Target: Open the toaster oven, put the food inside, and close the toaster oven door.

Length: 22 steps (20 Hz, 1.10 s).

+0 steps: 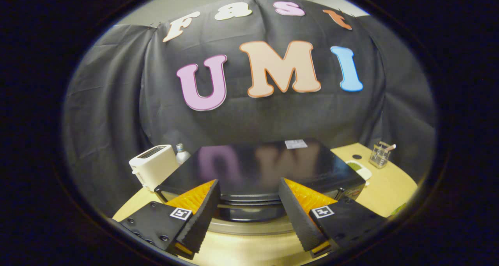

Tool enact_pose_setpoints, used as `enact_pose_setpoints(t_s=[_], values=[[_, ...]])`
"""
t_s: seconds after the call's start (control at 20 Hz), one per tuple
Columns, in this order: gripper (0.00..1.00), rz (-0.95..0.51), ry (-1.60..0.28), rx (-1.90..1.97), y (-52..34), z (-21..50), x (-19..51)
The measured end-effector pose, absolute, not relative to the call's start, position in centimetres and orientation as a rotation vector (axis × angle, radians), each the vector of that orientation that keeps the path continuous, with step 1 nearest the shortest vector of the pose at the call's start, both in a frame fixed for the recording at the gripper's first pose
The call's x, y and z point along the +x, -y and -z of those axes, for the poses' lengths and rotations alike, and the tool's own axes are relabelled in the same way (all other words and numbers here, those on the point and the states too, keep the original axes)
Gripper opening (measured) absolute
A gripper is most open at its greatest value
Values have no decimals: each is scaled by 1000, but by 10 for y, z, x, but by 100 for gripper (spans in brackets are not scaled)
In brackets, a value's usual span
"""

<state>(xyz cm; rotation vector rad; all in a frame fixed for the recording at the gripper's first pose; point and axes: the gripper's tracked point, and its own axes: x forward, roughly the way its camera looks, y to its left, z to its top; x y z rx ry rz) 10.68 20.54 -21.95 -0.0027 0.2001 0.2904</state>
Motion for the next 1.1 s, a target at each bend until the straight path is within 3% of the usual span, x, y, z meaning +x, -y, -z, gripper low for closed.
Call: enact_pose_setpoints(t_s=[0.7,1.1], values=[[95,-219,-80,11,-199,226,82],[95,-219,-110,-9,-191,233,54]])
